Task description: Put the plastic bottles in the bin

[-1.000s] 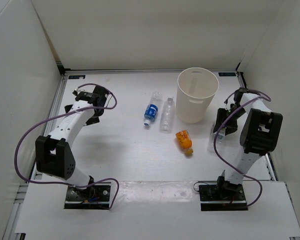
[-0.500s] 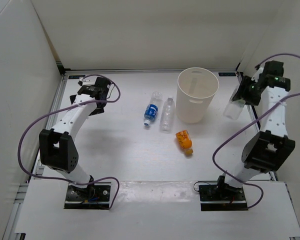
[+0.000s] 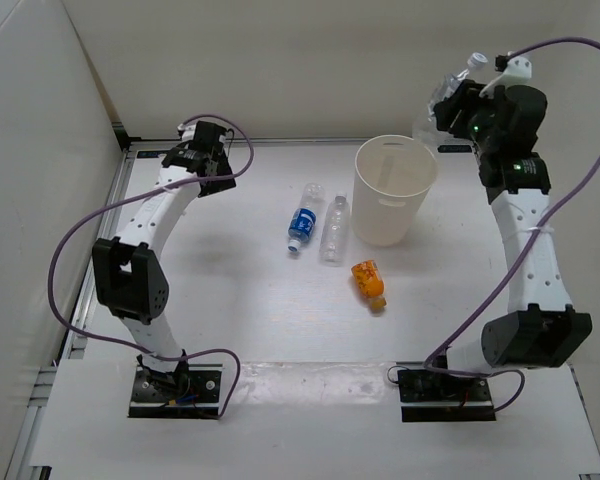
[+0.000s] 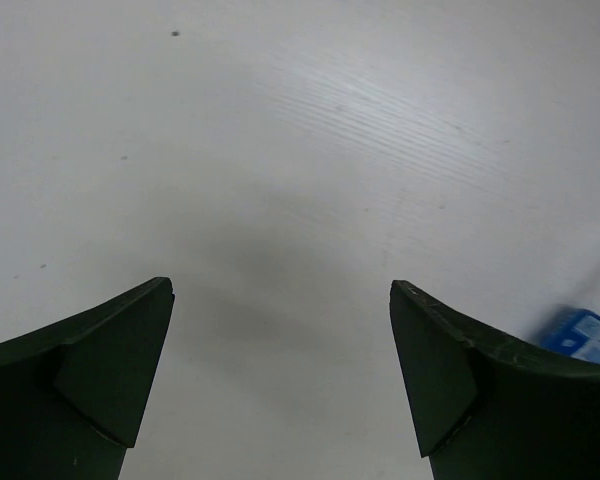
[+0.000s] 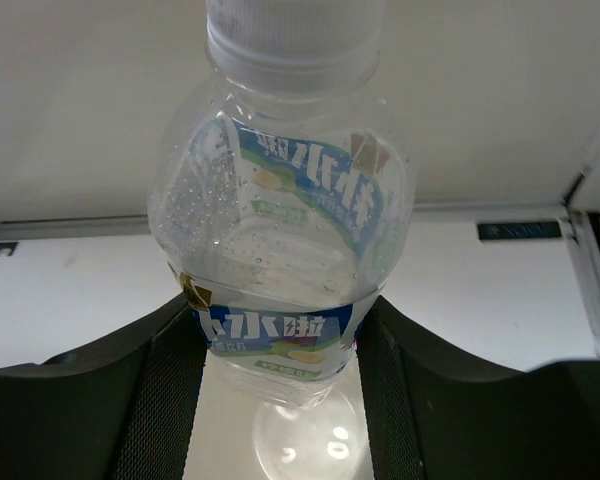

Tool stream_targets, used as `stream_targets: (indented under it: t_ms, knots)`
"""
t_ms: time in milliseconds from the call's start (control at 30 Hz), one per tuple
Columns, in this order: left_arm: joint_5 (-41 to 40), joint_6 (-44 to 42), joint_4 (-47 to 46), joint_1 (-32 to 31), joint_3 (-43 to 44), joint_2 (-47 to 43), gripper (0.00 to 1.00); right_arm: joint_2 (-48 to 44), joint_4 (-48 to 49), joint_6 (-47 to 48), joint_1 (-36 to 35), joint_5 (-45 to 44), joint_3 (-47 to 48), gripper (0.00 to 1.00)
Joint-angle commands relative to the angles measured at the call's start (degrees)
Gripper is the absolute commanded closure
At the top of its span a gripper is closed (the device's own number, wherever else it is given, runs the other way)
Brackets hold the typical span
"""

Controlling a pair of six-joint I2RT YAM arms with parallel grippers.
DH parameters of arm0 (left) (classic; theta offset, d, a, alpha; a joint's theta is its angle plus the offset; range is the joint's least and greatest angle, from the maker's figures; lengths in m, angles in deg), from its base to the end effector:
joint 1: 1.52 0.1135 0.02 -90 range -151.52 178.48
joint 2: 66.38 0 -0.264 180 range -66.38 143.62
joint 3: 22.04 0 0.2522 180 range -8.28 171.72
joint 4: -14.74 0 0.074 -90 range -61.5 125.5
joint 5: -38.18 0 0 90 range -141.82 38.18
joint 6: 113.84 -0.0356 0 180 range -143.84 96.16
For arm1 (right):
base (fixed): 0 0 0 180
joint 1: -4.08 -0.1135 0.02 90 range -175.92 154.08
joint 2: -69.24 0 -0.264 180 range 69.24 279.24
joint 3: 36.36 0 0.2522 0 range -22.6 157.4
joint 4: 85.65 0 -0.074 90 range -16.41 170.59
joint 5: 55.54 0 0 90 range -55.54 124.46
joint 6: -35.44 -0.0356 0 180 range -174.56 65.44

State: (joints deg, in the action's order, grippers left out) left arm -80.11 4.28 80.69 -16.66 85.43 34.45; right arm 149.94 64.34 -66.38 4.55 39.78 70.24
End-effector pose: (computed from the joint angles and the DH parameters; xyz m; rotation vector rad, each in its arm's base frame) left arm 0.3653 -0.0814 0.3114 -0.4455 2.4164 0.3263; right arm 0.3134 0.0007 0.4763 0.1054 1.6437 0.2275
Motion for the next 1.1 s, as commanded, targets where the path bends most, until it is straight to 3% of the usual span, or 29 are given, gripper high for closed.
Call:
stream_targets:
  t_ms: [0,267,433,767,800,1067]
  knots:
    - [8.9,-1.8,-3.2,-0.6,4.2,0.8,0.0,4.2,12.3,-1.8,-3.0,2.3,0.2,0.96]
    - [20.2,-3.5,-10.5,-3.3,3.7,1.1,0.0,6.7,10.3,-5.1,-4.3,10.0,-1.4,0.81]
    - [22.9,-6.1,-12.9,-5.6,2.4,1.4,0.0,4.6,7.7,-6.2,-4.8,12.3,-5.7,0.72]
    - [29.8,-6.3,-13.6,-7.7,1.8,3.7,0.0,2.4,4.2,-6.5,-6.4,12.5,-10.0,0.21]
    - [30.5,-6.2,-13.7,-7.8,2.5,4.4,0.0,2.4,4.5,-6.6,-5.7,12.3,-9.9,0.1]
    - [32.6,-8.4,-14.7,-8.9,4.5,6.8,0.0,3.6,5.6,-9.4,1.5,16.0,-3.3,0.1]
